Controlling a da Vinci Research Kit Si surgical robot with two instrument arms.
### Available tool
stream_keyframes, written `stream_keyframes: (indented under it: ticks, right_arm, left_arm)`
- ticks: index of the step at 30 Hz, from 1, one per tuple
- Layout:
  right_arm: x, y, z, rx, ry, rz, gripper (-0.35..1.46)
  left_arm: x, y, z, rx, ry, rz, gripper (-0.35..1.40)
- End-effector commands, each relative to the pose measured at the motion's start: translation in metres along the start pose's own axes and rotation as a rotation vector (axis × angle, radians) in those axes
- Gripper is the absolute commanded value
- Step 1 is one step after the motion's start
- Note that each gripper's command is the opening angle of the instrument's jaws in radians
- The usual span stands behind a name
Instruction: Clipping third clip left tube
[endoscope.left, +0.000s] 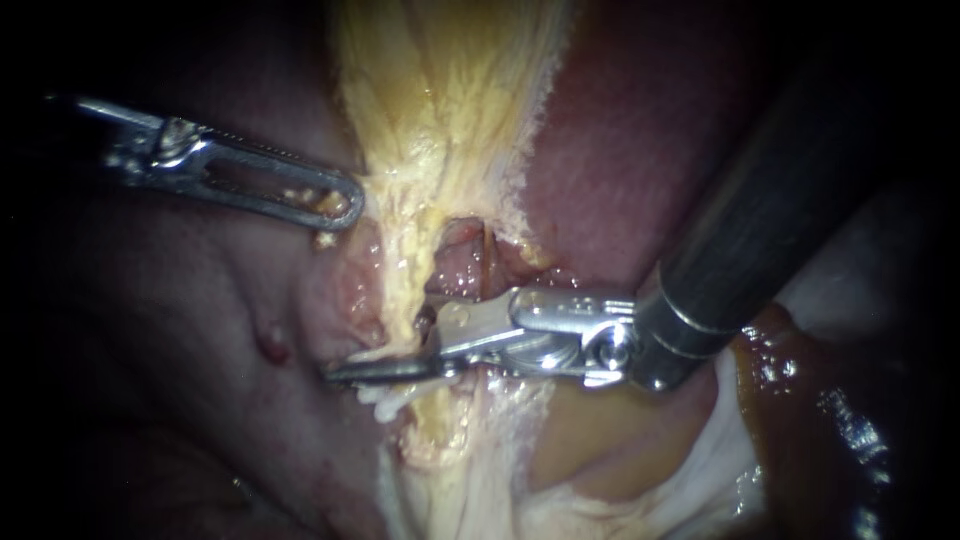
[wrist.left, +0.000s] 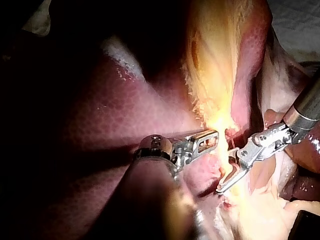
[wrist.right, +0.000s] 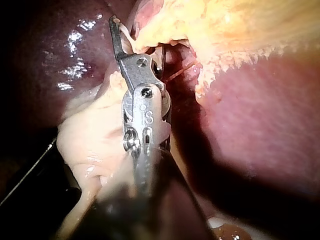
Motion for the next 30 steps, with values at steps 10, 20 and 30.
stream_keyframes:
  ticks: [10,20,30]
  right_arm:
    - [0.0016,-0.0001,-0.0042,0.044,0.011,-0.021,0.50]
    - [0.0014,-0.0004,-0.0062,0.114,0.006,-0.031,0.50]
    - [0.0004,-0.0009,-0.0060,0.191,0.006,-0.019,0.50]
  left_arm:
    - [0.0000,0.0000,0.0000,0.000,0.000,0.000,-0.35]
    - [0.0000,0.0000,0.0000,0.000,0.000,0.000,-0.35]
    - [0.0000,0.0000,0.0000,0.000,0.000,0.000,-0.35]
